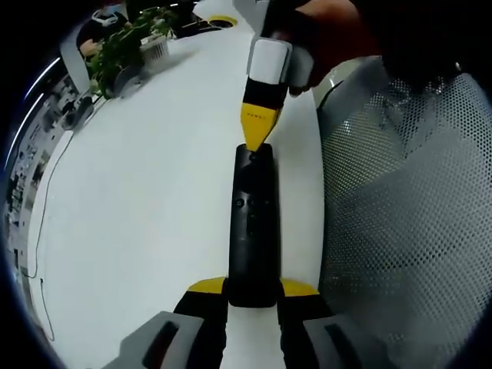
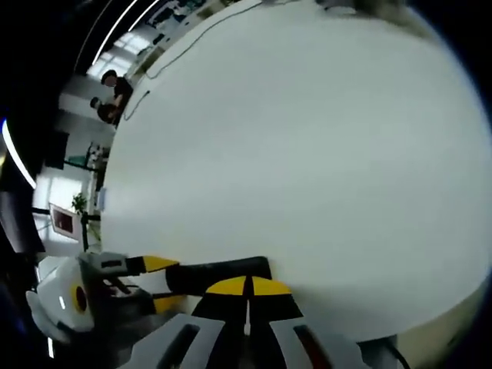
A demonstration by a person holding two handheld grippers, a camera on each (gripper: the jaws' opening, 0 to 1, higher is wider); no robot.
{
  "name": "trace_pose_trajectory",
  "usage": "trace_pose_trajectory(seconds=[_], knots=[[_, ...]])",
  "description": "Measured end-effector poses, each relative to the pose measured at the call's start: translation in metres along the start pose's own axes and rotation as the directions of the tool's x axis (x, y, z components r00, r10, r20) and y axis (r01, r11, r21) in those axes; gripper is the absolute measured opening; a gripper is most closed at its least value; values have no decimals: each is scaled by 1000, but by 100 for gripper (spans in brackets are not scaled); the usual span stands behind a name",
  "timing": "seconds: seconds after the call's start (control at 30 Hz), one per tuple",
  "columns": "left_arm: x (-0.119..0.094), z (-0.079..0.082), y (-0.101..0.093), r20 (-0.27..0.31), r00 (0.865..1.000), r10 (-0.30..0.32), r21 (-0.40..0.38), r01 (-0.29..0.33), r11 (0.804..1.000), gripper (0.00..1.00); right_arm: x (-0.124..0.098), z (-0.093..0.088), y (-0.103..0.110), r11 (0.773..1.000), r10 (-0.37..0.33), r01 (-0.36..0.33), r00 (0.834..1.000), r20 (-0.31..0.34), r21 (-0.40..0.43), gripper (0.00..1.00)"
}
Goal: Press the specified remote control buttons in sequence, fully releasing each button before pressing the next.
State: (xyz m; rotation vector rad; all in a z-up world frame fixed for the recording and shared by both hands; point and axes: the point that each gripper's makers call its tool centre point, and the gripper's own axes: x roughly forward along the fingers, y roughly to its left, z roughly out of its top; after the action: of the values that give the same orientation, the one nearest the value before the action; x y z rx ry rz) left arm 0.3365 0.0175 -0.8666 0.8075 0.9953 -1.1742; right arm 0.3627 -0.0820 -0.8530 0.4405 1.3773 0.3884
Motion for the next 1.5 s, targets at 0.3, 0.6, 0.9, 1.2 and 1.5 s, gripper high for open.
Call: trace_pose_trajectory(seconds=[0.3, 0.6, 0.9, 1.2, 1.5], knots=[[0, 0, 1, 5, 1000, 0, -3, 0, 1000, 25, 3, 0, 7, 999, 37, -37, 999, -7, -28, 0], [0, 0, 0, 7, 1000, 1, -5, 0, 1000, 25, 5, -1, 7, 999, 34, -34, 999, -10, -27, 0], [0, -1, 0, 2, 1000, -2, -4, 2, 1000, 25, 5, -2, 7, 999, 30, -30, 1000, -8, -28, 0], [-1, -1, 0, 1, 1000, -4, -5, 4, 1000, 25, 6, -3, 9, 989, -32, 33, 999, 3, -147, 0], [-1, -1, 0, 4, 1000, -3, -5, 3, 1000, 25, 5, -1, 5, 999, 22, -22, 1000, 0, -32, 0]])
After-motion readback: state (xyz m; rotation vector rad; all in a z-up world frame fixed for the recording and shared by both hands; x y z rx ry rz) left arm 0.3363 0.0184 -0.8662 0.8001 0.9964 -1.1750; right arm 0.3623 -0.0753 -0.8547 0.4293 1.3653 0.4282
